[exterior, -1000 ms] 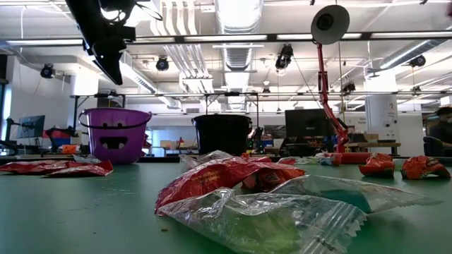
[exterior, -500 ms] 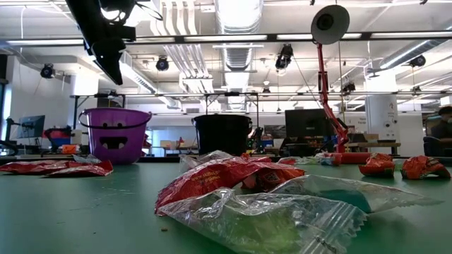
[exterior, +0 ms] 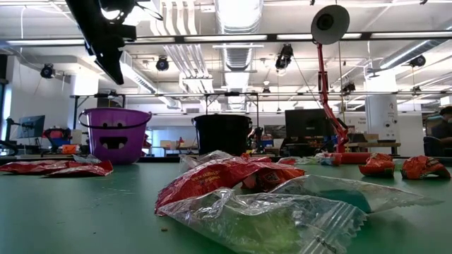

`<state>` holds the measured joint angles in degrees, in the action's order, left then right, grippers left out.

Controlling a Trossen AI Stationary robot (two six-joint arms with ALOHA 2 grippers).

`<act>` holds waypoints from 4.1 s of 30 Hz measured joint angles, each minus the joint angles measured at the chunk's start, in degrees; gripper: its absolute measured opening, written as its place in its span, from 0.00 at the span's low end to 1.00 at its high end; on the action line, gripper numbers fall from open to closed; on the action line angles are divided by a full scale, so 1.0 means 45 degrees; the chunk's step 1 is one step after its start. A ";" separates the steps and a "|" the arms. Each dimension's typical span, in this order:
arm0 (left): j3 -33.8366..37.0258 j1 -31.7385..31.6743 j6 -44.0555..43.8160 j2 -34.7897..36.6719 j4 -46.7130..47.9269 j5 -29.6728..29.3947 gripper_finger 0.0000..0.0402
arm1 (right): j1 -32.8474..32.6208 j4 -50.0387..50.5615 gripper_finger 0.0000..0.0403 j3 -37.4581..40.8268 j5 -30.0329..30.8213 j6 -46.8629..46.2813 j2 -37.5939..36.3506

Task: Sort candy
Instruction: Put the red candy into the green bucket

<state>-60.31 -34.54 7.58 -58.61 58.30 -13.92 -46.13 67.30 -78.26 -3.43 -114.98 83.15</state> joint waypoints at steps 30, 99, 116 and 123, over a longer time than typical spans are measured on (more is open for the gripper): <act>-0.2229 0.1821 -0.0709 0.0595 0.1257 0.2935 0.42 | 0.2488 0.2678 0.31 0.0002 0.5495 0.1098 -0.0044; -0.2504 1.1256 -0.7504 -1.0865 -0.6891 0.4930 0.40 | 0.8597 0.3167 0.32 0.0010 0.9579 1.3566 -0.4376; -0.3220 1.1499 -0.6222 -1.1060 -0.6629 0.5841 0.40 | 0.8597 0.3512 0.32 0.0010 0.9709 1.2320 -0.4720; -0.3235 1.1511 -0.6135 -1.1060 -0.7389 0.5889 0.40 | 0.8592 0.3503 0.32 0.0010 0.9351 1.1542 -0.4702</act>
<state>-74.87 17.26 -20.03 -108.38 25.05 12.58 -7.46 83.07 -78.22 38.65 -63.04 62.00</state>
